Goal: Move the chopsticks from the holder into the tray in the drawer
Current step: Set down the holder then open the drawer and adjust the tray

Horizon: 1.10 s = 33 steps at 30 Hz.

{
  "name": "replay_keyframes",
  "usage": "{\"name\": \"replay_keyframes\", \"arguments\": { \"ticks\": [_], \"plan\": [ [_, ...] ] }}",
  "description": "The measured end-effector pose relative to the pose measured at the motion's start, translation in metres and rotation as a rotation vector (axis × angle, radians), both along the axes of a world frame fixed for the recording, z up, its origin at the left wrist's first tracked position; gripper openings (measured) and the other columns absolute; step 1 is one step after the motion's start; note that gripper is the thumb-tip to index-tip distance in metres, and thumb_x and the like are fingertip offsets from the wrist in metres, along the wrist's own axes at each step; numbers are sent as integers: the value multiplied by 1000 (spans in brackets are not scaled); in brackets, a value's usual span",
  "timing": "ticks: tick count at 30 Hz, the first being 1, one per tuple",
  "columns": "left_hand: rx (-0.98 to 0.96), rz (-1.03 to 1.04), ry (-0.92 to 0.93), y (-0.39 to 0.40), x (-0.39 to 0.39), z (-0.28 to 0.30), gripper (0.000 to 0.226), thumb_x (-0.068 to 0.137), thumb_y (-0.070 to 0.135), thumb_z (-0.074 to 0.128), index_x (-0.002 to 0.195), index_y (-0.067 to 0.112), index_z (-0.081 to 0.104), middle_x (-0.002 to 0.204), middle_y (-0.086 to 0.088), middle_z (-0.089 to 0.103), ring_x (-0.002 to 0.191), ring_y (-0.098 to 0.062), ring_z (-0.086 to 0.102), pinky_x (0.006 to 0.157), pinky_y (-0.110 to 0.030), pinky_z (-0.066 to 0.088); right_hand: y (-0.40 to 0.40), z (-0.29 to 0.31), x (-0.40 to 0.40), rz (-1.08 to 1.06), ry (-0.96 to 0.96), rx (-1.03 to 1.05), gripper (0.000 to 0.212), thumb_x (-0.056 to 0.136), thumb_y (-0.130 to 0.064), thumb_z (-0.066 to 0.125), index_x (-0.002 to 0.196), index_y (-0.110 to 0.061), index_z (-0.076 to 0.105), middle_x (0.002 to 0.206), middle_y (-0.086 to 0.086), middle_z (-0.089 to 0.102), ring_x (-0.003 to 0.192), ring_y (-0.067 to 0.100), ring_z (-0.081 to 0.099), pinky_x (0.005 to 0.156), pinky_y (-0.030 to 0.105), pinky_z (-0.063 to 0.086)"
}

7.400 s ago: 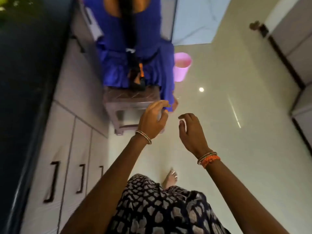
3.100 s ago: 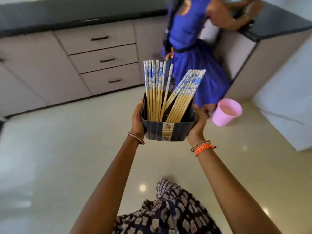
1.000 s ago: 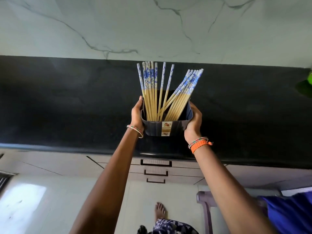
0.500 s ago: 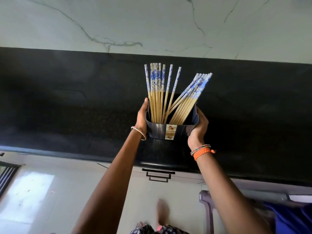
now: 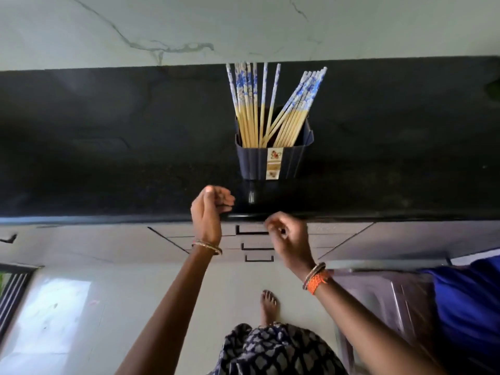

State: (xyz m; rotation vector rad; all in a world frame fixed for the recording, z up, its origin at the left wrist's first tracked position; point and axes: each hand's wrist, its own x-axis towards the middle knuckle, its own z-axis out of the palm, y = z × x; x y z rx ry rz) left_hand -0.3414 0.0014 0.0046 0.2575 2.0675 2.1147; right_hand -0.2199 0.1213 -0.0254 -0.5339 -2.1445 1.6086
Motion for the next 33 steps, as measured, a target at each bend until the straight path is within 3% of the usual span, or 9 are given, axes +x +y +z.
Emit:
{"name": "replay_keyframes", "arguments": {
  "ticks": [5, 8, 11, 14, 18, 23, 27, 31, 33],
  "plan": [
    [-134, -180, 46, -36, 27, -14, 36, 91, 30, 34, 78, 15, 64, 83, -11, 68, 80, -24, 65, 75, -39, 53, -19, -49, -15, 245, -346, 447, 25, 90, -4, 50, 106, 2, 69, 112, 18, 69, 108, 27, 63, 93, 25, 40],
    [-256, -271, 141, -47, 29, -24, 32, 88, 25, 36, 89, 12, 66, 91, -11, 69, 87, -25, 65, 82, -43, 52, -18, -63, -41, 257, -569, 463, 28, 95, -12, 43, 102, 1, 66, 110, 21, 68, 106, 33, 62, 85, 33, 46],
    [-370, -314, 216, -50, 26, -34, 33, 85, 27, 38, 95, 14, 66, 94, -7, 70, 87, -24, 65, 77, -31, 49, -18, -78, -54, 285, -705, 486, 29, 96, -19, 44, 101, -3, 67, 110, 19, 68, 105, 34, 63, 82, 33, 47],
    [-531, -297, 356, -49, 27, -51, 27, 86, 14, 41, 97, 17, 65, 99, -1, 69, 89, -15, 63, 75, -27, 51, -20, -91, -54, 235, -726, 512, 26, 94, -16, 47, 97, -4, 70, 106, 17, 70, 103, 34, 64, 85, 33, 46],
    [-718, -350, 623, -46, 40, -71, 29, 87, 3, 41, 109, 10, 58, 109, -10, 63, 91, -23, 61, 75, -34, 54, -25, -95, -56, 169, -738, 493, 28, 95, -16, 43, 95, -3, 68, 104, 19, 70, 101, 35, 62, 89, 35, 45],
    [-805, -306, 708, -36, 41, -71, 31, 89, 5, 39, 116, 9, 55, 107, -12, 62, 93, -28, 58, 76, -43, 53, -37, -96, -42, 154, -788, 441, 28, 95, -13, 38, 93, -2, 64, 104, 21, 67, 105, 37, 59, 88, 37, 45],
    [-835, -303, 717, -27, 43, -72, 27, 92, 9, 38, 112, 8, 57, 106, -11, 59, 90, -26, 55, 73, -42, 52, -39, -91, -31, 202, -816, 440, 27, 95, -14, 45, 110, 0, 63, 115, 20, 65, 112, 34, 57, 95, 36, 45],
    [-897, -392, 761, -34, 59, -82, 40, 92, 8, 46, 132, 7, 45, 117, -13, 59, 104, -27, 56, 86, -36, 53, -44, -85, -25, 190, -777, 396, 27, 95, -13, 45, 109, -2, 65, 113, 18, 67, 110, 35, 59, 98, 40, 47],
    [-940, -315, 796, -39, 65, -81, 41, 90, 9, 51, 130, 4, 46, 117, -15, 59, 106, -29, 55, 85, -36, 53, -46, -88, -20, 186, -770, 373, 27, 94, -16, 47, 110, -4, 65, 113, 17, 67, 110, 34, 60, 97, 40, 47]
  ]
}}
